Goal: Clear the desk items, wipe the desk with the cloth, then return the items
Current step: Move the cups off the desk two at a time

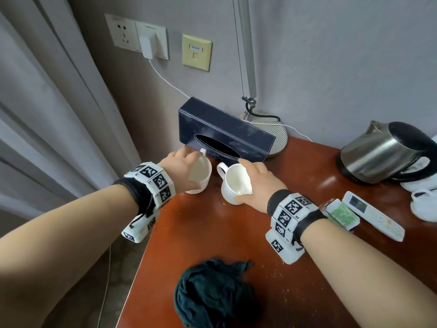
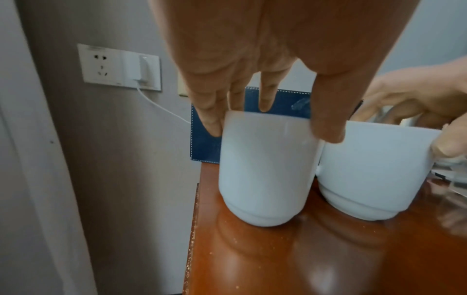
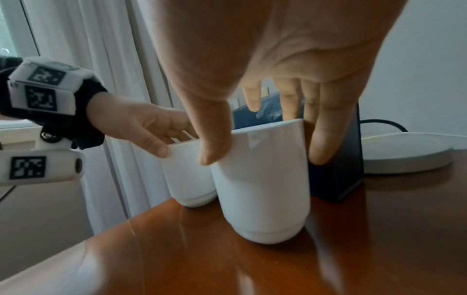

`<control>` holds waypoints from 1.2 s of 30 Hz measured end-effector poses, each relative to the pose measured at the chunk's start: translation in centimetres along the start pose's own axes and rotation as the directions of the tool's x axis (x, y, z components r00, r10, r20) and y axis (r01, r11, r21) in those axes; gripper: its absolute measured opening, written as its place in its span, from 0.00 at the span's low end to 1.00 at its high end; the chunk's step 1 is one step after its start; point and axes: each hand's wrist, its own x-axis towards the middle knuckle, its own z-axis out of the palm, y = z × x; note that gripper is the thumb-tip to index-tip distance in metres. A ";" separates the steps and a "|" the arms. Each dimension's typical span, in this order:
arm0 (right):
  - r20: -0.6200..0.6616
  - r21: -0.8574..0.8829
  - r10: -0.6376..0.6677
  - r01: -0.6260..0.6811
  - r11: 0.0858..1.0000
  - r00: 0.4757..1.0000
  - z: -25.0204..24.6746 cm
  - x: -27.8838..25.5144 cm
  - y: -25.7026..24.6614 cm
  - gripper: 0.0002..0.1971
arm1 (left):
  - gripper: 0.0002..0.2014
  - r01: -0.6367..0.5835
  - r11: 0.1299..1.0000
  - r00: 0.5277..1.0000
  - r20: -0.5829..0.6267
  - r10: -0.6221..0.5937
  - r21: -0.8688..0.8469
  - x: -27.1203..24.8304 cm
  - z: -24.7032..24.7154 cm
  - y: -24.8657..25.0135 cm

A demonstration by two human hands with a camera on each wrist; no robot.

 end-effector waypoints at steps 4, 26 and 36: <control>-0.090 0.054 0.074 -0.069 0.996 0.993 1.1 0.7 -1.3 0.47 | 0.44 0.044 0.993 0.999 -0.022 -0.047 -0.113 0.4 0.0 0.1; -0.074 0.125 0.080 -0.071 0.990 0.994 -0.1 -0.4 -1.5 0.50 | 0.43 0.103 0.979 0.990 -0.072 -0.117 -0.177 -0.1 -0.1 0.7; -0.112 -0.025 -0.048 0.046 0.999 0.993 -4.4 -8.0 3.5 0.38 | 0.42 -0.255 0.950 0.954 -0.208 0.217 -0.179 -4.1 -2.3 7.3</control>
